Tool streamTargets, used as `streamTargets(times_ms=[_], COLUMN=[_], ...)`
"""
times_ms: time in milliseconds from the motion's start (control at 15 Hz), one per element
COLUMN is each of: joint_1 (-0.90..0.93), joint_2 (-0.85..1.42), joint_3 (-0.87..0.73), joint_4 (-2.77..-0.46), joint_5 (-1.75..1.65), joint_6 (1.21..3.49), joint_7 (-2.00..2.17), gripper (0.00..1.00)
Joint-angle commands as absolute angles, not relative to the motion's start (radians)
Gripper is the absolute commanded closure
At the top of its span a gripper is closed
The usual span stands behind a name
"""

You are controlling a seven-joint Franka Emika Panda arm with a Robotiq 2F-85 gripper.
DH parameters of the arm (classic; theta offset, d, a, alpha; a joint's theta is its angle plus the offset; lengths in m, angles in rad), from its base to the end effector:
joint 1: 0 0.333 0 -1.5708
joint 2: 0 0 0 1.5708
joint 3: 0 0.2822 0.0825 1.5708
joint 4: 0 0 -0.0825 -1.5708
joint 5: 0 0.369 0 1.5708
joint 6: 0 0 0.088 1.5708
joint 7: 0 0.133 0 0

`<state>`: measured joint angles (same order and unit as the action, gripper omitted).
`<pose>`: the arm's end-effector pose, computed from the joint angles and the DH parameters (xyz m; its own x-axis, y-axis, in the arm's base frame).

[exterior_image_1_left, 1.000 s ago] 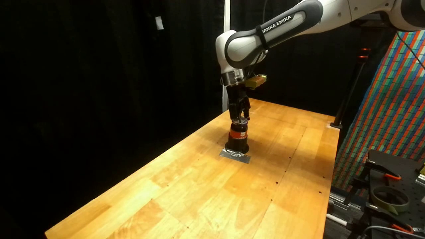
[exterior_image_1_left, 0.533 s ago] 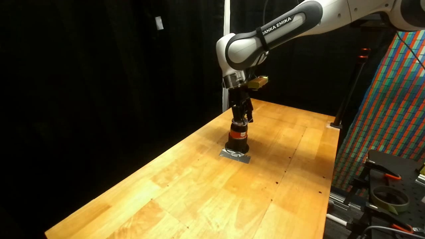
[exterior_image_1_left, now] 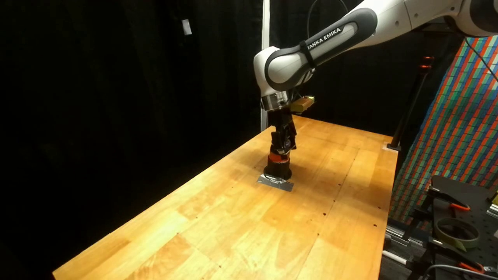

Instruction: Put the rubber bung around the neck of the brown bottle

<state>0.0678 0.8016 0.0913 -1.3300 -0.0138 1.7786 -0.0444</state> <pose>0.6467 0.0934 0.1900 0.9206 0.1919 -0.3401 0.1791 -0.9814 -0.0690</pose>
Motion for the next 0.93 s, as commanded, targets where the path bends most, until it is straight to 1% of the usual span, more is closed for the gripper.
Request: streamTargets(times_ms=[0, 400, 867], joint_1=[0.089, 0.097, 0.106], joint_2=[0.801, 0.772, 0.619], joint_3=[0.076, 0.061, 0.048], joint_4=[-1.363, -1.409, -1.656], joint_5=[-0.012, -0.019, -0.034], joint_6=[1.831, 1.888, 2.007], joint_7=[-0.014, 0.033, 0.074], gripper=[0.0, 0.0, 0.0])
